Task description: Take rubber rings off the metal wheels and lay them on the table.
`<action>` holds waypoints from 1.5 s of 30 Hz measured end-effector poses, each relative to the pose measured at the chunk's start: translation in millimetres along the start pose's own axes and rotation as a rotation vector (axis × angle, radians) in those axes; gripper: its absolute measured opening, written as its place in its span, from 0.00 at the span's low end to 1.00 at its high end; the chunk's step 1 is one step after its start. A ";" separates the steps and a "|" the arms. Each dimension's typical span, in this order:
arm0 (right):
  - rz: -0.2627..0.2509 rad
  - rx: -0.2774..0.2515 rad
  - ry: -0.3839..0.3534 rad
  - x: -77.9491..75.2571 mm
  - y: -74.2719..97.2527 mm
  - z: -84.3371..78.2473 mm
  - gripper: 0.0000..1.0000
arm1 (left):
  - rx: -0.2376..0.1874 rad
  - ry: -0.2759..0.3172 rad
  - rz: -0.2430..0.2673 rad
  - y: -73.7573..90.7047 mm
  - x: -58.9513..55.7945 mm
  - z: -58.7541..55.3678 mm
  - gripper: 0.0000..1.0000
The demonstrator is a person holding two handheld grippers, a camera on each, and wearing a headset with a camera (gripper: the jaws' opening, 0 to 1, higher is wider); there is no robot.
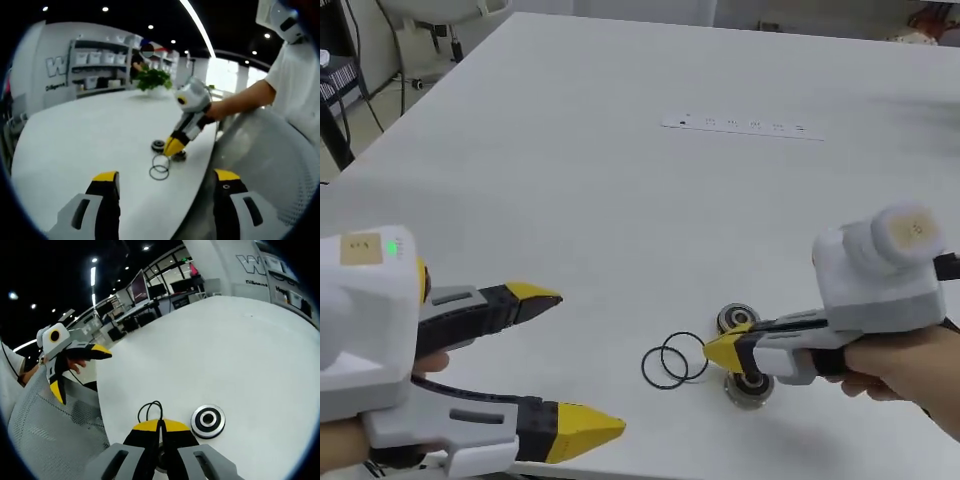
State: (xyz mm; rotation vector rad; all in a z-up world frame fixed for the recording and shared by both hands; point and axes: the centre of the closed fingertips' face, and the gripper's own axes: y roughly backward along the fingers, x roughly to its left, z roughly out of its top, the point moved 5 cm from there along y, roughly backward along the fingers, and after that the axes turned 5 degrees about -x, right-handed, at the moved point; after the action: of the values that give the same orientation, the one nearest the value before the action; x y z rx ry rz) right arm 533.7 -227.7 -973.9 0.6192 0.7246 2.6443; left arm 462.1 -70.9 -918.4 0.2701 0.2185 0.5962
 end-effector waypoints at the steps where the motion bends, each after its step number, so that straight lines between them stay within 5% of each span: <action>1: 0.002 -0.008 0.024 0.6 -0.3 1.9 0.00 | 0.000 0.000 0.001 0.1 0.2 0.0 0.77; 16: -0.047 0.033 0.043 -3.3 -3.6 -1.5 0.00 | 0.003 -0.001 0.007 0.6 0.7 -0.4 0.76; 20: -0.047 0.023 0.023 -3.4 -3.8 0.0 0.12 | 0.006 0.001 0.008 0.6 0.7 -0.9 0.77; 29: -0.078 -0.083 0.051 -11.7 11.1 17.6 0.18 | 0.031 -0.027 -0.020 -0.9 -2.5 1.8 0.80; 38: -0.134 -0.184 0.028 -32.5 35.9 31.8 0.26 | -0.009 -0.072 -0.050 -4.0 1.2 36.8 0.80; 45: -0.154 -0.211 0.077 -46.8 51.5 30.0 0.25 | -0.045 -0.172 -0.112 -13.7 3.5 81.6 0.79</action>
State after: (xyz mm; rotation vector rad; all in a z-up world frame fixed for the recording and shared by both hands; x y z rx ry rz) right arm 578.1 -277.2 -937.6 0.3899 0.4832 2.5673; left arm 494.9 -95.0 -846.2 0.2624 0.0538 0.4633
